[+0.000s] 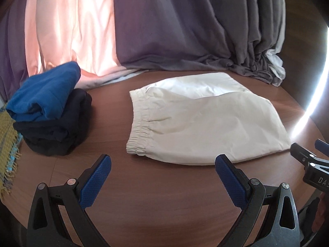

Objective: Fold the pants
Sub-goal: 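Move both open tools down toward the edge of the cream pants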

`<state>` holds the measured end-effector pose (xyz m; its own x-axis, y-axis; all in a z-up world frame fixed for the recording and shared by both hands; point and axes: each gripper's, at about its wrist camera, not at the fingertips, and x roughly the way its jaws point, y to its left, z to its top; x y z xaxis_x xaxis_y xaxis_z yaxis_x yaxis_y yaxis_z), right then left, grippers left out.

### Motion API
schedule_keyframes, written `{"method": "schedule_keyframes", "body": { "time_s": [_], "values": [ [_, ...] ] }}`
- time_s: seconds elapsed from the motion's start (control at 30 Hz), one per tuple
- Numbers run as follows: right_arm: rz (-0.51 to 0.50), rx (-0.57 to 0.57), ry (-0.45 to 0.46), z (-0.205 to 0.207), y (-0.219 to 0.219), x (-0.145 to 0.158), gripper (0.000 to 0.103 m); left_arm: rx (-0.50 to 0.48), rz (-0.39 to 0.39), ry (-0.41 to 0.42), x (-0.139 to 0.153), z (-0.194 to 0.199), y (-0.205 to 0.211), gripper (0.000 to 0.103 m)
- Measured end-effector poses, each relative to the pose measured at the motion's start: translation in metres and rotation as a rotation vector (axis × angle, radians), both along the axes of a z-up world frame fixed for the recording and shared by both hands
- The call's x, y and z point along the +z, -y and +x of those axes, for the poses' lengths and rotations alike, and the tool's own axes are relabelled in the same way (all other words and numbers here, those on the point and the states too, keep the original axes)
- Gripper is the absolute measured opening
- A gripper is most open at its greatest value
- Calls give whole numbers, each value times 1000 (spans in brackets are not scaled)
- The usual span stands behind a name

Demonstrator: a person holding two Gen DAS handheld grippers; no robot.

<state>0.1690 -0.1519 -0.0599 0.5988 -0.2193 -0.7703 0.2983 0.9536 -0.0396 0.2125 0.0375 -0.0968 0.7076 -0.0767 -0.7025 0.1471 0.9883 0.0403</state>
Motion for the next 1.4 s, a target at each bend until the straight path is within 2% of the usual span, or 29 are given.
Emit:
{"method": "schedule_keyframes", "body": {
  "time_s": [0.27,0.57,0.67,0.83,1.13,1.33,1.4],
  "values": [
    [31,-57,-27,20,30,-29,102,63,-2,-51,-27,22,11,102],
    [114,-124,-40,36,51,-57,100,94,20,-92,-49,39,19,94],
    [109,-132,-62,40,52,-65,96,109,2,-122,-57,44,18,92],
    [130,-175,-85,41,61,-77,90,98,15,-137,-64,46,21,90],
    [150,-225,-83,42,70,-84,83,100,-9,-156,-72,55,23,89],
    [183,-233,-87,48,73,-88,77,97,-20,-174,-78,62,25,84],
    [184,-238,-85,49,73,-89,75,94,-32,-177,-79,64,24,78]
  ]
}}
